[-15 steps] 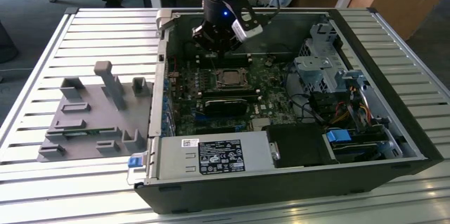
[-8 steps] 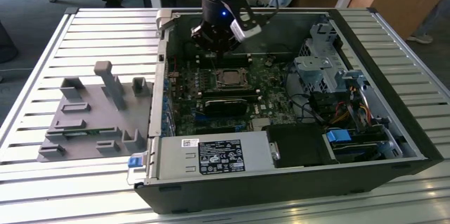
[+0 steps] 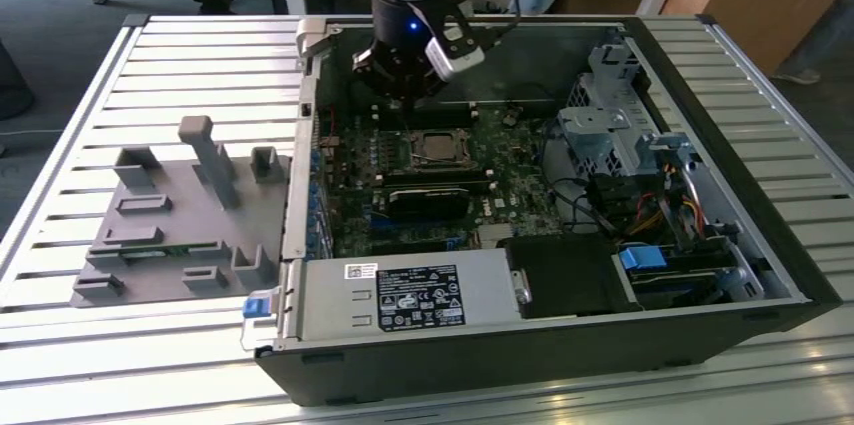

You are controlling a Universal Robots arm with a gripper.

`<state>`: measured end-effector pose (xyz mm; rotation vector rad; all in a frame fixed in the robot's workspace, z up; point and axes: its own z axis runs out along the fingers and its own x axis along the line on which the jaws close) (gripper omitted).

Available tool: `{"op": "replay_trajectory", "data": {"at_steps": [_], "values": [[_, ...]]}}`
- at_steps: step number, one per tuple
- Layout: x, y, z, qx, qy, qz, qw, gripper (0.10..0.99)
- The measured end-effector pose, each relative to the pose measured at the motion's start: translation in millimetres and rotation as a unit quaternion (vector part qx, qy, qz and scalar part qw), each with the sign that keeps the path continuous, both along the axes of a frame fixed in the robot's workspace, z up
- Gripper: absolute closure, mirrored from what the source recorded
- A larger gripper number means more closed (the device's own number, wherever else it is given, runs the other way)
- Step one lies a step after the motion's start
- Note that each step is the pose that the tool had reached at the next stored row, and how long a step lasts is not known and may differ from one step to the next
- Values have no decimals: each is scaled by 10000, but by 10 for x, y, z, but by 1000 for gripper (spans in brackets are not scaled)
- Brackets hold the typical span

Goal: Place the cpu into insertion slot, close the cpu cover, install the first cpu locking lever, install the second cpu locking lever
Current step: 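Install the first cpu locking lever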

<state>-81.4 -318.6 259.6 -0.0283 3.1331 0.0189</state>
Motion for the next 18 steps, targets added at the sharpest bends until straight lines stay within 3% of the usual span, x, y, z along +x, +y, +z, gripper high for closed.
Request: {"op": "replay_trajectory", "data": {"at_steps": [14, 15, 18], "values": [[-121, 0, -4, -1, -7, 0, 10000, 980], [-181, 0, -5, 0, -8, -1, 10000, 980], [-238, 0, -6, 0, -10, 0, 10000, 980]]}}
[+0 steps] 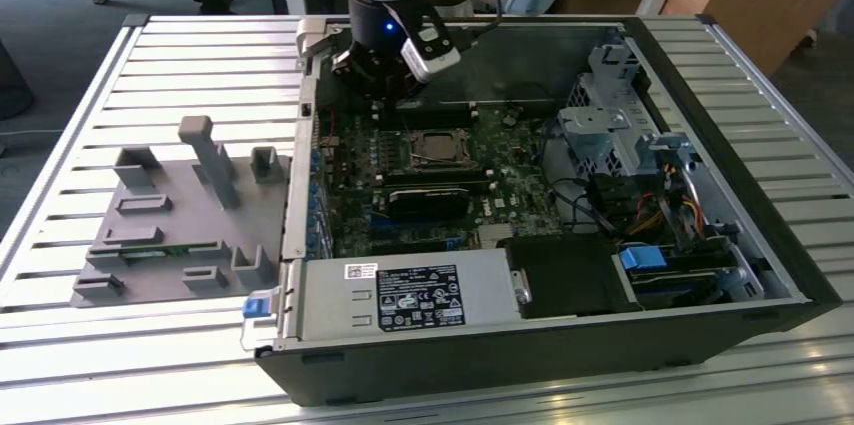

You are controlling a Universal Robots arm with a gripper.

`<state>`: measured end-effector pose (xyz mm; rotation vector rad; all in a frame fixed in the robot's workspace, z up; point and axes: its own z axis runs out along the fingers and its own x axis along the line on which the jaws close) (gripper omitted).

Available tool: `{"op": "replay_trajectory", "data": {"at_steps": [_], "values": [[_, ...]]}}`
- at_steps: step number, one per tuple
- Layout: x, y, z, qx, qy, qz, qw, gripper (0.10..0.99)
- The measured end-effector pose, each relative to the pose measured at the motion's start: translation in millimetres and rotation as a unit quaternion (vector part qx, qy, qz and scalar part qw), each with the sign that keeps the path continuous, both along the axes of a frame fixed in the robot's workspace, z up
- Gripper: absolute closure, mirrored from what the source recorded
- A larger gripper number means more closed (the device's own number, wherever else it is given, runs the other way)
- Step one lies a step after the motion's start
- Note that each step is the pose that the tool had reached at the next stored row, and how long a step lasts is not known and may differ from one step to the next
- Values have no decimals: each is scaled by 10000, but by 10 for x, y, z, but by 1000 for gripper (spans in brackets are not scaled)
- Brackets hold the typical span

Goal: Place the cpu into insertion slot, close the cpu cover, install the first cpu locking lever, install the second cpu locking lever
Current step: 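Install the first cpu locking lever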

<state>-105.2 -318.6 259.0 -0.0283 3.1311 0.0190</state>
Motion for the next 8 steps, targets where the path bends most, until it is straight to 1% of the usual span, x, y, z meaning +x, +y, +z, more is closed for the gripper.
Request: {"op": "replay_trajectory", "data": {"at_steps": [2, 6, 8], "values": [[-20, 4, -4, 1, -2, 0, 10000, 980], [-28, 31, -7, 2, -2, 0, 10000, 980], [-29, 43, -7, 7, -10, -19, 10000, 980]]}}
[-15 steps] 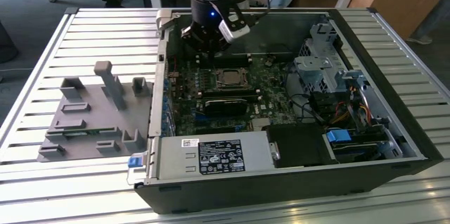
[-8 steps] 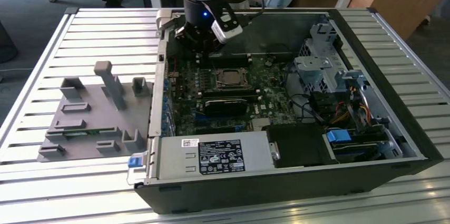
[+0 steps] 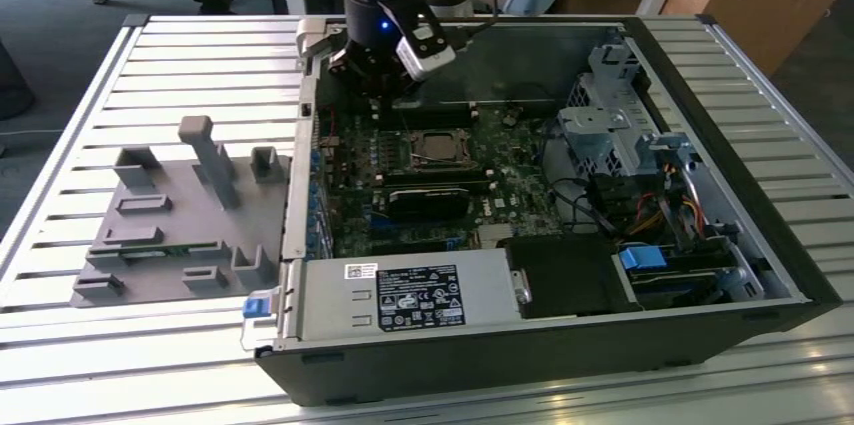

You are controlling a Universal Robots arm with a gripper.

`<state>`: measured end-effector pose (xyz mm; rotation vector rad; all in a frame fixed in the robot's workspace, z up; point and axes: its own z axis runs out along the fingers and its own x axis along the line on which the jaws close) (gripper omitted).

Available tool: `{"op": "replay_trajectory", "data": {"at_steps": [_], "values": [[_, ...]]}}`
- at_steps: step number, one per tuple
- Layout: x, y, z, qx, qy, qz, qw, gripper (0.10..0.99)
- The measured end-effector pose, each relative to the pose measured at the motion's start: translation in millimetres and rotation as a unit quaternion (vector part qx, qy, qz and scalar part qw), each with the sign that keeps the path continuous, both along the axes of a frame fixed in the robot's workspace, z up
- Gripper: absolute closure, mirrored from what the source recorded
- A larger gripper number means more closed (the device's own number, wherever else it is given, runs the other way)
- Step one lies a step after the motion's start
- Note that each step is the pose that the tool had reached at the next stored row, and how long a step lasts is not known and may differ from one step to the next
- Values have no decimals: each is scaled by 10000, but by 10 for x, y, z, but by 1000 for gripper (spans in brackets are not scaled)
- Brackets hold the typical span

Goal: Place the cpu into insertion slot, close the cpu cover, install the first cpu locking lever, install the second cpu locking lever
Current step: 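Install the first cpu locking lever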

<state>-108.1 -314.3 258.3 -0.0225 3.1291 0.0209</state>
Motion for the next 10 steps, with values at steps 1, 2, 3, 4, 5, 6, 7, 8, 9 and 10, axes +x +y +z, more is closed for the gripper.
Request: {"op": "replay_trajectory", "data": {"at_steps": [1, 2, 3, 4, 5, 6, 7, 8, 9, 10], "values": [[0, 0, 0, 13, -4, -22, 10000, 980], [0, 2, -1, 43, -11, -45, 10000, 980], [-1, 4, 0, 65, -20, -59, 10000, 980], [-3, 10, 0, 77, -36, -66, 9999, 980], [-8, 14, -1, 84, -50, -68, 9999, 980], [-15, 19, -2, 89, -58, -68, 9999, 980], [-22, 22, -2, 93, -61, -68, 9999, 980], [-28, 24, -2, 97, -62, -68, 9999, 980], [-29, 26, -5, 100, -62, -68, 9999, 980], [-30, 29, -8, 101, -63, -68, 9999, 980]]}}
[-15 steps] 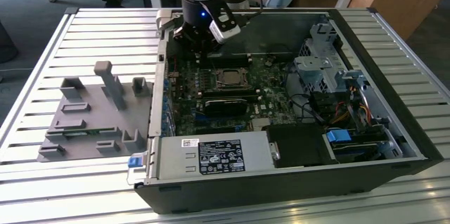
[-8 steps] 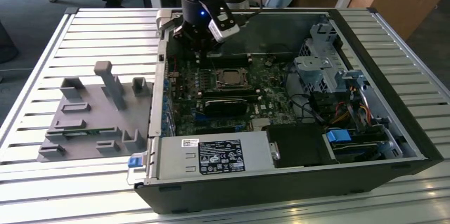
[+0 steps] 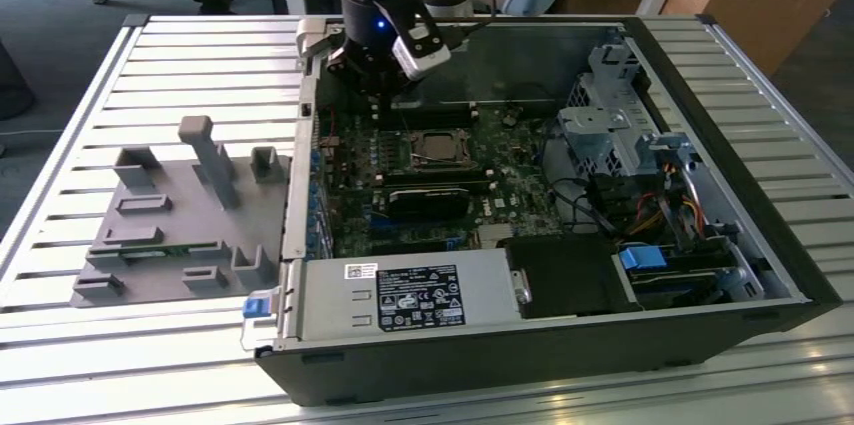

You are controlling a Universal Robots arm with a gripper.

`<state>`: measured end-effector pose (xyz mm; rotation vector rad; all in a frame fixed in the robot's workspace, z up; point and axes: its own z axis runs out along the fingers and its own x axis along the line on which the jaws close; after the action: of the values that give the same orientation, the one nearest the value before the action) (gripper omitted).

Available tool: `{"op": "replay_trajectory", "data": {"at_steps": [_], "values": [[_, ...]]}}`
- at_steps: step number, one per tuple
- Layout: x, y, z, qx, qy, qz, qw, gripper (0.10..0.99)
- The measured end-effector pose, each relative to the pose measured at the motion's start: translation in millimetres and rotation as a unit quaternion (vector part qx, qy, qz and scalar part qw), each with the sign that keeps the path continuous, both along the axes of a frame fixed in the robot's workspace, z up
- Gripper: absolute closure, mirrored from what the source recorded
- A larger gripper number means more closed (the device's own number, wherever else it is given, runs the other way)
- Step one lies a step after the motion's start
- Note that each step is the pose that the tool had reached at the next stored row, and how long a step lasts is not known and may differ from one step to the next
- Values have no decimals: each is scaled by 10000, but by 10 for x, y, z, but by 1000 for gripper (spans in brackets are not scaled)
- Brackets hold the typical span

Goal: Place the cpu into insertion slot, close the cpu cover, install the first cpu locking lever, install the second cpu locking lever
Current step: 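Install the first cpu locking lever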

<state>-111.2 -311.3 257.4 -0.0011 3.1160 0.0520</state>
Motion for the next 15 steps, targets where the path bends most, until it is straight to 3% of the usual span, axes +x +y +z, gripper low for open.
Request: {"op": "replay_trajectory", "data": {"at_steps": [15], "values": [[-5, 167, -44, 1, 0, -38, 10000, 980]]}}
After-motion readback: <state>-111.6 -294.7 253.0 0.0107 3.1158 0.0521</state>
